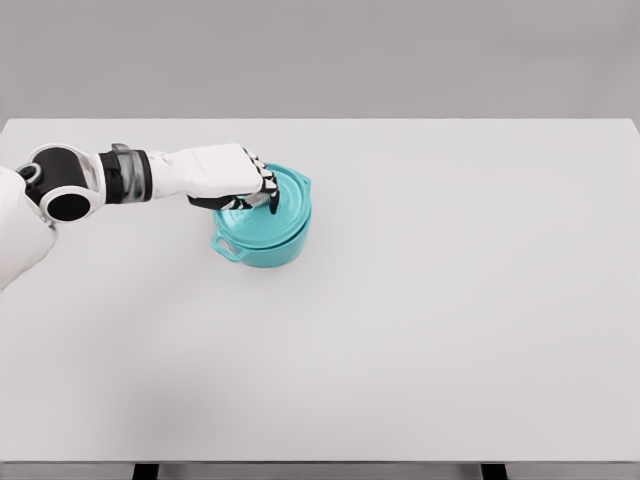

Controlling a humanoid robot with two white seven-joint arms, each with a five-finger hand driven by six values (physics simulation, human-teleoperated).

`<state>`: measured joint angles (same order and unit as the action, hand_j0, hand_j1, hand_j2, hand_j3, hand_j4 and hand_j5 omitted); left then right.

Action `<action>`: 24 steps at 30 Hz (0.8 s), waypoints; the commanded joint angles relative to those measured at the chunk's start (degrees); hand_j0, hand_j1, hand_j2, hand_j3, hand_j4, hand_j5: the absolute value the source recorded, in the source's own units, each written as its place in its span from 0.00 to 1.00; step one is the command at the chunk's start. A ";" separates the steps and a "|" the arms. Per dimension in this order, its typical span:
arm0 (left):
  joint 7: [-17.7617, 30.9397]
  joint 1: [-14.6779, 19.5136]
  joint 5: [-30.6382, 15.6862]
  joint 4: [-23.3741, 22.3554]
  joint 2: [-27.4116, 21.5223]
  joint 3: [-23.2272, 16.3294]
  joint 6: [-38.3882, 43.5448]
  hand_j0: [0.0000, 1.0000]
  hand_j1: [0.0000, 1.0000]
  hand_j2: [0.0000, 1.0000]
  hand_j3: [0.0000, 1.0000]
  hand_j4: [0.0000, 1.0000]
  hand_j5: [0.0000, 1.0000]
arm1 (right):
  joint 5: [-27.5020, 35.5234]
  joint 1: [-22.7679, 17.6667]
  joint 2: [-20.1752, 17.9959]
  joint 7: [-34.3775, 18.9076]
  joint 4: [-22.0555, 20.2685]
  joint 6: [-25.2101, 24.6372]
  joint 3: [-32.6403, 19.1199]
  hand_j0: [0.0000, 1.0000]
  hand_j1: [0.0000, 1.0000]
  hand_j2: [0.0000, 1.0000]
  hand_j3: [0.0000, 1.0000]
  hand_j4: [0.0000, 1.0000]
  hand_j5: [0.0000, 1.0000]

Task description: Cover the pot with left arm

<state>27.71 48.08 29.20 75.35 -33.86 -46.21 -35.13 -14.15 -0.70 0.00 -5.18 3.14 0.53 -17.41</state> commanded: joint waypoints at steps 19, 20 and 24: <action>-0.02 -0.18 -0.29 0.23 0.02 0.15 0.13 0.66 0.66 0.66 0.66 0.66 0.66 | 0.00 0.00 0.00 -0.01 -0.07 0.00 0.00 1.00 1.00 1.00 1.00 1.00 1.00; -0.11 -0.18 -0.38 0.23 0.02 0.15 0.13 0.66 0.66 0.66 0.66 0.66 0.66 | 0.00 0.00 0.00 -0.01 0.02 0.00 0.00 1.00 1.00 1.00 1.00 1.00 1.00; -0.11 -0.26 -0.38 0.23 0.02 0.24 0.13 0.67 0.67 0.67 0.67 0.67 0.67 | 0.00 0.00 0.00 -0.01 -0.07 0.00 0.00 1.00 1.00 1.00 1.00 1.00 1.00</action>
<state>27.63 47.81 29.14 75.59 -33.81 -46.06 -35.13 -14.15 -0.70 0.00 -5.18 3.13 0.53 -17.41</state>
